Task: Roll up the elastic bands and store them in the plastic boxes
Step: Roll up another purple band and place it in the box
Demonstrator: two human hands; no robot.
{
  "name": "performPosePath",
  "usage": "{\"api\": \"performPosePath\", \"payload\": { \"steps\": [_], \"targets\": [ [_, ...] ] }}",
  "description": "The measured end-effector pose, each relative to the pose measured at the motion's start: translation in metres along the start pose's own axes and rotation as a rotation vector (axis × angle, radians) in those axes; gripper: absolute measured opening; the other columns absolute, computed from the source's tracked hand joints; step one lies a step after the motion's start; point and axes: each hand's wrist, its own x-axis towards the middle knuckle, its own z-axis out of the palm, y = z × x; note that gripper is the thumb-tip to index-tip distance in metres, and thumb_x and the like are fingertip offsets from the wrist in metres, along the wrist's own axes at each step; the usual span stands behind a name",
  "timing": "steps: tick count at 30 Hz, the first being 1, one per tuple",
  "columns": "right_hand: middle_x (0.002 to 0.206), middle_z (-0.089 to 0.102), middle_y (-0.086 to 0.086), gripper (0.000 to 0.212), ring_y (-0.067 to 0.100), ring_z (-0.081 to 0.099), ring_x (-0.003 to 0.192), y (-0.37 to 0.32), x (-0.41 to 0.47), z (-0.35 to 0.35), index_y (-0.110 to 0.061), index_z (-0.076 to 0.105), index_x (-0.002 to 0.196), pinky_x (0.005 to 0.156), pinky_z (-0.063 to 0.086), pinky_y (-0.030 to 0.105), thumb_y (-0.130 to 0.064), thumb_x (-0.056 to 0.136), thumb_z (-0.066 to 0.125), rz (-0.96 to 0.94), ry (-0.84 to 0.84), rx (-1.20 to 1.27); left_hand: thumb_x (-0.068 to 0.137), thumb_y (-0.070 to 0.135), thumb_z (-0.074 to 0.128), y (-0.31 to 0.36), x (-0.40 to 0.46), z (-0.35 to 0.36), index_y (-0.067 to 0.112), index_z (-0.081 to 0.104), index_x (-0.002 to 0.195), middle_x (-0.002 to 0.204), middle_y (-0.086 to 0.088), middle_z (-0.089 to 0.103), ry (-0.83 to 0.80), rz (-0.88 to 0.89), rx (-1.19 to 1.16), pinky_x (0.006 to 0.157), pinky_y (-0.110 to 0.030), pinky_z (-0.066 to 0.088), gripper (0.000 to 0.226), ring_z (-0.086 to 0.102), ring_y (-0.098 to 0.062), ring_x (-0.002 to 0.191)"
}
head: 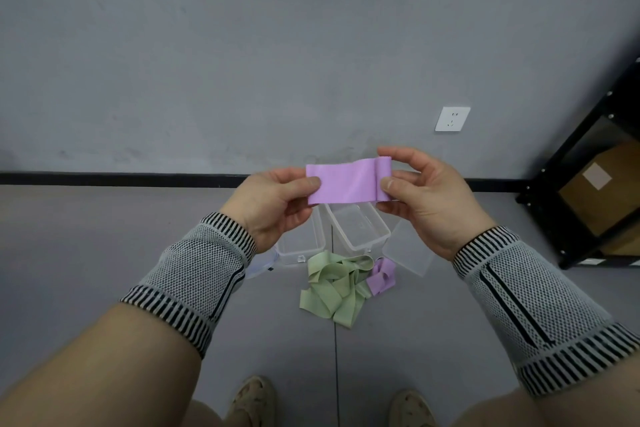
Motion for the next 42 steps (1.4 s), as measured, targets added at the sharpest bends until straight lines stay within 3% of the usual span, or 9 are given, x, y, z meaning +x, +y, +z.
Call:
{"api": "performPosePath", "payload": {
  "steps": [8, 15, 19, 23, 29, 33, 37, 39, 42],
  "targets": [
    [0.098, 0.071, 0.009, 0.033, 0.016, 0.067, 0.083, 0.003, 0.001, 0.003, -0.004, 0.058, 0.121, 0.079, 0.057, 0.031, 0.005, 0.090, 0.052, -0.001, 0.062, -0.204, 0.085, 0.005, 0.064, -0.001, 0.001, -0.002, 0.013, 0.064, 0.079, 0.054, 0.009, 0.061, 0.129, 0.231, 0.243, 0.053, -0.016, 0.048, 0.011, 0.052, -0.004, 0.051],
    [0.091, 0.072, 0.005, 0.026, 0.015, 0.068, 0.082, 0.001, 0.002, 0.002, -0.013, 0.064, 0.105, 0.083, 0.056, 0.031, 0.004, 0.090, 0.053, 0.070, 0.034, -0.100, 0.090, 0.010, 0.059, -0.001, 0.000, -0.001, 0.016, 0.060, 0.077, 0.070, 0.003, 0.064, 0.034, 0.129, 0.104, 0.066, -0.025, 0.055, 0.014, 0.061, -0.011, 0.066],
    [0.083, 0.069, 0.009, 0.024, 0.019, 0.066, 0.076, 0.001, 0.003, 0.001, -0.006, 0.063, 0.105, 0.084, 0.055, 0.035, 0.007, 0.084, 0.060, 0.084, 0.096, -0.068, 0.091, 0.011, 0.058, -0.001, -0.001, 0.002, 0.014, 0.060, 0.080, 0.062, 0.005, 0.064, 0.016, 0.149, 0.102, 0.059, -0.022, 0.056, 0.012, 0.063, -0.008, 0.058],
    [0.069, 0.058, 0.007, 0.022, 0.021, 0.060, 0.068, 0.001, 0.006, 0.007, -0.011, 0.062, 0.086, 0.073, 0.055, 0.033, 0.006, 0.076, 0.071, 0.065, 0.181, -0.118, 0.089, 0.008, 0.059, -0.001, 0.000, 0.003, 0.011, 0.061, 0.081, 0.064, 0.001, 0.062, 0.047, 0.205, 0.116, 0.057, -0.020, 0.055, 0.009, 0.061, -0.009, 0.058],
    [0.073, 0.061, 0.009, 0.020, 0.015, 0.061, 0.063, 0.001, 0.003, 0.006, -0.006, 0.063, 0.093, 0.070, 0.054, 0.027, 0.005, 0.078, 0.069, 0.135, 0.088, -0.032, 0.089, 0.004, 0.058, -0.004, -0.002, 0.002, 0.010, 0.060, 0.080, 0.072, -0.004, 0.065, 0.045, 0.147, 0.152, 0.057, -0.023, 0.056, 0.011, 0.063, -0.022, 0.074],
    [0.075, 0.066, 0.010, 0.021, 0.015, 0.065, 0.064, -0.003, -0.001, 0.006, -0.005, 0.064, 0.096, 0.072, 0.056, 0.027, 0.005, 0.078, 0.067, 0.127, 0.002, 0.024, 0.087, 0.000, 0.051, -0.001, -0.004, 0.006, 0.013, 0.056, 0.082, 0.085, -0.008, 0.061, 0.030, 0.105, 0.166, 0.068, -0.033, 0.053, 0.015, 0.059, -0.029, 0.085],
    [0.074, 0.068, 0.008, 0.022, 0.015, 0.065, 0.064, -0.008, -0.008, 0.013, -0.009, 0.064, 0.092, 0.067, 0.056, 0.025, 0.008, 0.077, 0.066, 0.069, -0.117, -0.011, 0.083, 0.016, 0.051, 0.001, -0.004, 0.012, 0.020, 0.064, 0.101, 0.110, 0.003, 0.066, 0.122, 0.216, 0.287, 0.091, -0.037, 0.043, 0.023, 0.059, -0.013, 0.105],
    [0.075, 0.070, 0.008, 0.024, 0.016, 0.067, 0.066, -0.009, -0.011, 0.016, -0.009, 0.065, 0.091, 0.064, 0.055, 0.024, 0.009, 0.076, 0.067, 0.049, -0.172, -0.060, 0.088, 0.014, 0.044, 0.001, -0.006, 0.015, 0.023, 0.063, 0.116, 0.121, 0.009, 0.063, 0.110, 0.321, 0.370, 0.099, -0.031, 0.039, 0.034, 0.052, -0.005, 0.116],
    [0.079, 0.070, 0.011, 0.025, 0.017, 0.067, 0.068, -0.011, -0.014, 0.015, -0.008, 0.066, 0.092, 0.064, 0.055, 0.023, 0.010, 0.075, 0.066, 0.055, -0.214, -0.077, 0.095, 0.013, 0.035, 0.000, -0.012, 0.019, 0.020, 0.062, 0.121, 0.123, 0.014, 0.061, 0.002, 0.377, 0.458, 0.091, -0.010, 0.036, 0.038, 0.051, 0.004, 0.113]
  ]
}}
